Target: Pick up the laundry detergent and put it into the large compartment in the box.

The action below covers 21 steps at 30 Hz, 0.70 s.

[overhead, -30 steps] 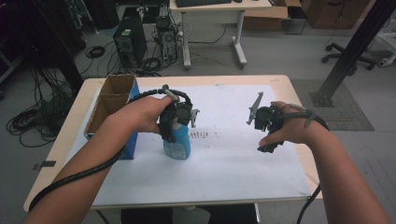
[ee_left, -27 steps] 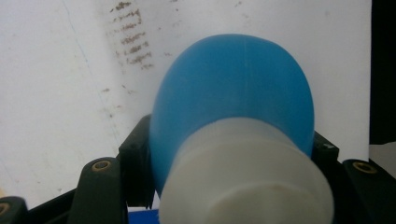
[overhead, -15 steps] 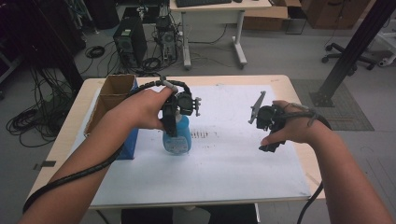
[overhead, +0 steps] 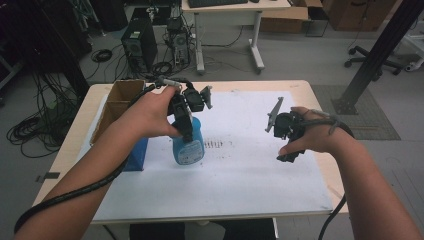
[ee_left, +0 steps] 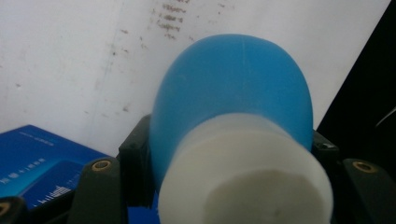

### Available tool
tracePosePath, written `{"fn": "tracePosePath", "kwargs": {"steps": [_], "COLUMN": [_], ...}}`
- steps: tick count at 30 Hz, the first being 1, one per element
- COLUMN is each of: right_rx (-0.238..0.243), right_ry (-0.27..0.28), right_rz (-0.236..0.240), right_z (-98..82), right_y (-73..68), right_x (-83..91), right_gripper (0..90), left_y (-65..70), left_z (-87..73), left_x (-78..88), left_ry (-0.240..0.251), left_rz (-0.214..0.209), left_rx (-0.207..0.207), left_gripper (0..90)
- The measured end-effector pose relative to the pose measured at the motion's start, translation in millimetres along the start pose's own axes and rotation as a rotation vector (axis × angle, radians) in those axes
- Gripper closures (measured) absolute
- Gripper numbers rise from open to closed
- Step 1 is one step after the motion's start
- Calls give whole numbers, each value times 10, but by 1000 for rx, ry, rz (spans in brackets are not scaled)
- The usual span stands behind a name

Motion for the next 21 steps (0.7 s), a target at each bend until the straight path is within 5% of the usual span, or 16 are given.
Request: {"fn": "tracePosePath", "kwargs": {"steps": [9, 17, 21], "right_rx": [18, 15, 16], "right_ry": [3, 0, 3], "right_rz": [-3, -1, -2], "right_z": [42, 56, 66], "right_y": [6, 5, 10], "right_x": [16, 18, 14], "right_gripper": [77, 77, 77], "left_y": [15, -132, -191], "left_z": [14, -39, -68], "left_x": [132, 287, 375], "left_ry": [27, 62, 62], "left_rz": [17, 4, 24], "left_rx": [126, 347, 406], "left_gripper": [375, 375, 376]}}
Point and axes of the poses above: each handheld gripper's, and its own axes: x roughly backward along the jaws, z roughly out of its top, y roughly to its right, the point moved 3 cm from there along -x, roughly forward along the jaws, and after that the axes turned 1 degree about x, right-handed, at the moved point
